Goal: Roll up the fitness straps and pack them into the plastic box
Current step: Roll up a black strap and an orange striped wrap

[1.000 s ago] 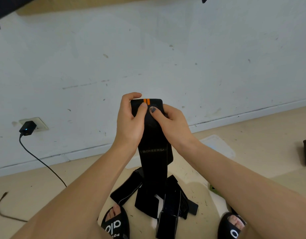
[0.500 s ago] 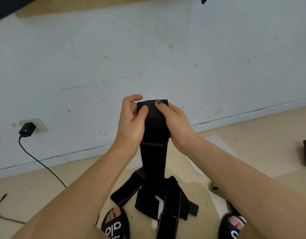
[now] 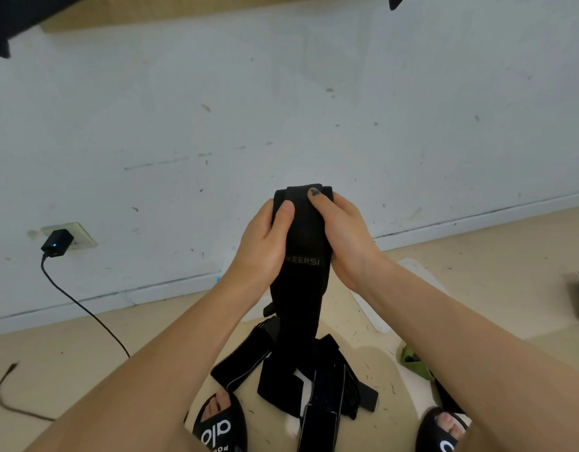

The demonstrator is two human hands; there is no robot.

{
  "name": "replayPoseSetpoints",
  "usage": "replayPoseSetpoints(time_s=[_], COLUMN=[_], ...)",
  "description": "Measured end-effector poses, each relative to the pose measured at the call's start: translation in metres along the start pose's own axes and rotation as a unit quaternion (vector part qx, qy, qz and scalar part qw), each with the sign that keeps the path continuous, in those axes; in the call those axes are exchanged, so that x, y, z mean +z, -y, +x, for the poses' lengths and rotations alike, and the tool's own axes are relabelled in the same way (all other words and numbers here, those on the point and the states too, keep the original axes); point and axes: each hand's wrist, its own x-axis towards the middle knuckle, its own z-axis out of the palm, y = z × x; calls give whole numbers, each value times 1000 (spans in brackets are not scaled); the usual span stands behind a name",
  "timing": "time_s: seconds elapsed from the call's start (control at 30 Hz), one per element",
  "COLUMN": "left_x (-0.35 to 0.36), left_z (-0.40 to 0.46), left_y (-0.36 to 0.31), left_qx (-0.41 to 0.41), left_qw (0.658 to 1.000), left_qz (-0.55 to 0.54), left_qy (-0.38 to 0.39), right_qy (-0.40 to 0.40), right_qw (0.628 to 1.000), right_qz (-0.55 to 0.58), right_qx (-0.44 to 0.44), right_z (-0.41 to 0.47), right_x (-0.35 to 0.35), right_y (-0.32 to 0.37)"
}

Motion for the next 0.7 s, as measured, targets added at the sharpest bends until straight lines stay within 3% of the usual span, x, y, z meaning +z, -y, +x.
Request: replayPoseSetpoints(time_s=[0.13,0.3,0.47,0.57,0.7], left_x=[-3,-2,-3,-6,-5], left_z=[4,5,8,10,9], left_y=[-1,0,0,0,2], left_qx=[-13,-91,-65,-78,-115], left_qw=[998,987,987,985,981], left_qz=[-60,-133,-147,-153,-148], left_qy=[-15,21,-12,-22,52], right_qy=[3,1,29,44,19], right_qw=[995,996,997,995,999], right_qz=[-87,-66,-71,-86,-36], right_qx=[-39,-56,-10,-25,-24], right_z=[-1,-1,0,-2,0], right_x=[4,2,2,4,1], right_y=[-4,-5,-7,-9,-5])
